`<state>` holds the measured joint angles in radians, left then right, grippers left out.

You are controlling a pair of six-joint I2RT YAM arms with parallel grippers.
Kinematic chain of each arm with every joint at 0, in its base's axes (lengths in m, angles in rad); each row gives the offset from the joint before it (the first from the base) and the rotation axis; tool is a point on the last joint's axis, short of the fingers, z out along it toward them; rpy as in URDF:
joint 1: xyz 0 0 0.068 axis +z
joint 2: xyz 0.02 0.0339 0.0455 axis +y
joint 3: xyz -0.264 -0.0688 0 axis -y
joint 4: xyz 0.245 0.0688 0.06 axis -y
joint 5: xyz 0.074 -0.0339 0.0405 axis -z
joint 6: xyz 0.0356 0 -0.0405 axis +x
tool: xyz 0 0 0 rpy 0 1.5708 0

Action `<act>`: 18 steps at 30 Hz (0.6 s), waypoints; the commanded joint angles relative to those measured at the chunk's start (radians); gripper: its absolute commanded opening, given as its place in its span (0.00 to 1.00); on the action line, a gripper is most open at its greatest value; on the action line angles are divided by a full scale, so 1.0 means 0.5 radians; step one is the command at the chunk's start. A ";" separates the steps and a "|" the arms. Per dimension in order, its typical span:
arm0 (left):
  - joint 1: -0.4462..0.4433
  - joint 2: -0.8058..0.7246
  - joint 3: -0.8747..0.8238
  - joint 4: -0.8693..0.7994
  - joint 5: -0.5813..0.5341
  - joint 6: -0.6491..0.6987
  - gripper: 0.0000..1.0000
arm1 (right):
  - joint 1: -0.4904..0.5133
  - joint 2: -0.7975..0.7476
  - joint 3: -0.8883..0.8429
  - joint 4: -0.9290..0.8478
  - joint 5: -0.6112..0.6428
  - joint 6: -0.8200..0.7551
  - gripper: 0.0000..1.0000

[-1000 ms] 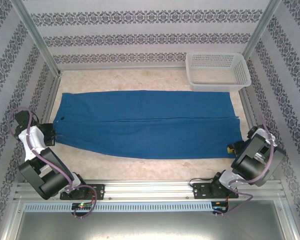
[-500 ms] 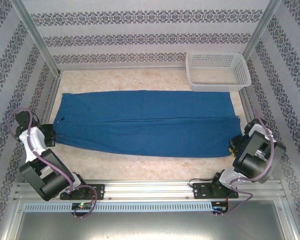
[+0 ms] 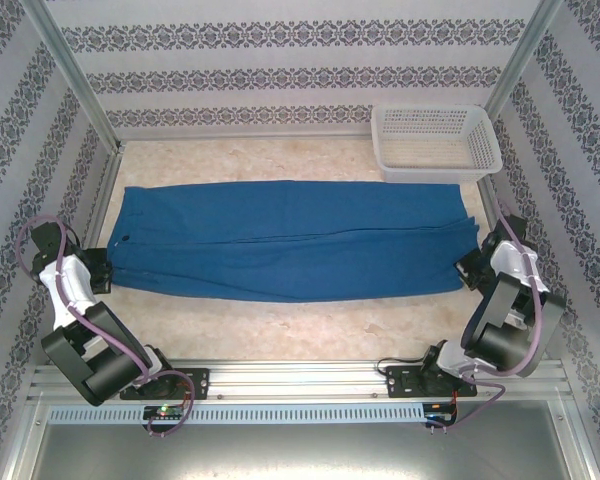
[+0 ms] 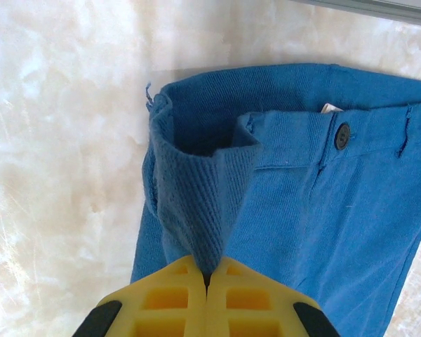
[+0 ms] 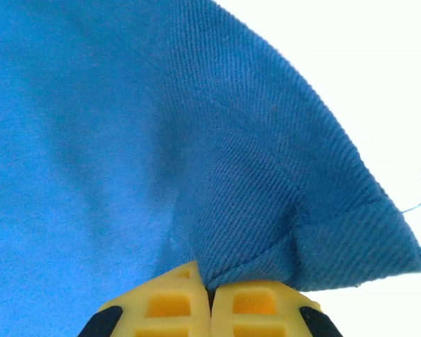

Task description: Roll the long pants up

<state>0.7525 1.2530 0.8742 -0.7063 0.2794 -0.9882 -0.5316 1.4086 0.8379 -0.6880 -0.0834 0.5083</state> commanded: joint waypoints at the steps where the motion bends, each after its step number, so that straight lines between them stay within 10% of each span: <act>1: -0.008 -0.091 -0.020 -0.084 -0.108 0.018 0.00 | 0.064 -0.131 0.132 -0.164 0.047 -0.058 0.00; 18: -0.008 -0.578 -0.334 -0.427 -0.217 0.163 0.00 | 0.211 -0.512 0.067 -0.645 0.166 -0.041 0.00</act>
<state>0.7525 1.0267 0.7292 -0.8108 0.2176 -0.9424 -0.4274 1.1938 0.8829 -0.9451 -0.0689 0.4931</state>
